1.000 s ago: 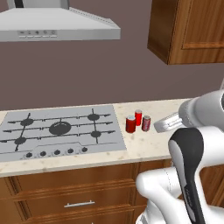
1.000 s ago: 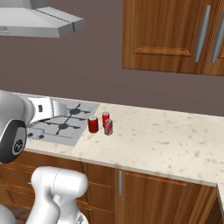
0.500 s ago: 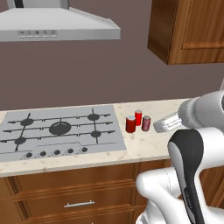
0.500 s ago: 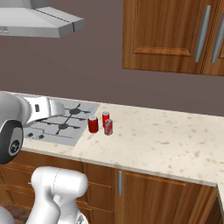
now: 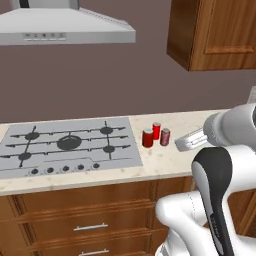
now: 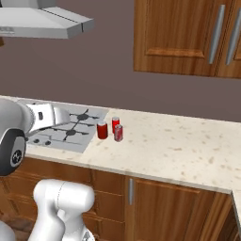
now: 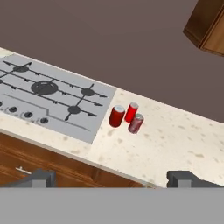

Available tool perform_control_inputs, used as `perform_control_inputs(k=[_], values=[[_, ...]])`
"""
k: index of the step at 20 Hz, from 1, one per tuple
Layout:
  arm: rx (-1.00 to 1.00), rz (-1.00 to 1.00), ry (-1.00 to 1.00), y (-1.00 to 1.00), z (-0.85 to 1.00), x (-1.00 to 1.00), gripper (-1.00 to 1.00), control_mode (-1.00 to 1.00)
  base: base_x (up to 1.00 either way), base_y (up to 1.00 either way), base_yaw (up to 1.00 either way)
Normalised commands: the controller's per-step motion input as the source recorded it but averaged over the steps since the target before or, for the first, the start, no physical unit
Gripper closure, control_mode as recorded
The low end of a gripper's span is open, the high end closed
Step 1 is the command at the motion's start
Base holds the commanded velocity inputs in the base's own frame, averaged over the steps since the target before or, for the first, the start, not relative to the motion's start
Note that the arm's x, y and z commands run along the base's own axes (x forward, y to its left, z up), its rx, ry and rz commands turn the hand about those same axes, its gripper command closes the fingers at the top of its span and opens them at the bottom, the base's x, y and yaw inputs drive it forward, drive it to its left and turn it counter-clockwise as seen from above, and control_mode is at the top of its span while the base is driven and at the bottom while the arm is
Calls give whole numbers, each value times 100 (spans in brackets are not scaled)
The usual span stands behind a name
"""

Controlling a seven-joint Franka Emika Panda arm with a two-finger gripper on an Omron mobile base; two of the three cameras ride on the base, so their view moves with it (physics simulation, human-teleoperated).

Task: Four empty soda cans are scattered around the kitchen. Gather all the cans and cluster them next to the stove for recycling.

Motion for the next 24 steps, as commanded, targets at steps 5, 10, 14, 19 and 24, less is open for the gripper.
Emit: perform_control_inputs(k=[5, 10, 14, 19, 24], values=[[0, 0, 0, 0, 0, 0, -100, 100, -78, 11, 0], [0, 0, 0, 0, 0, 0, -100, 100, -77, 18, 1], [0, 0, 0, 0, 0, 0, -100, 100, -52, 36, 23], [0, 0, 0, 0, 0, 0, -100, 100, -11, 32, 46], [0, 0, 0, 0, 0, 0, -100, 100, -10, 23, 50]])
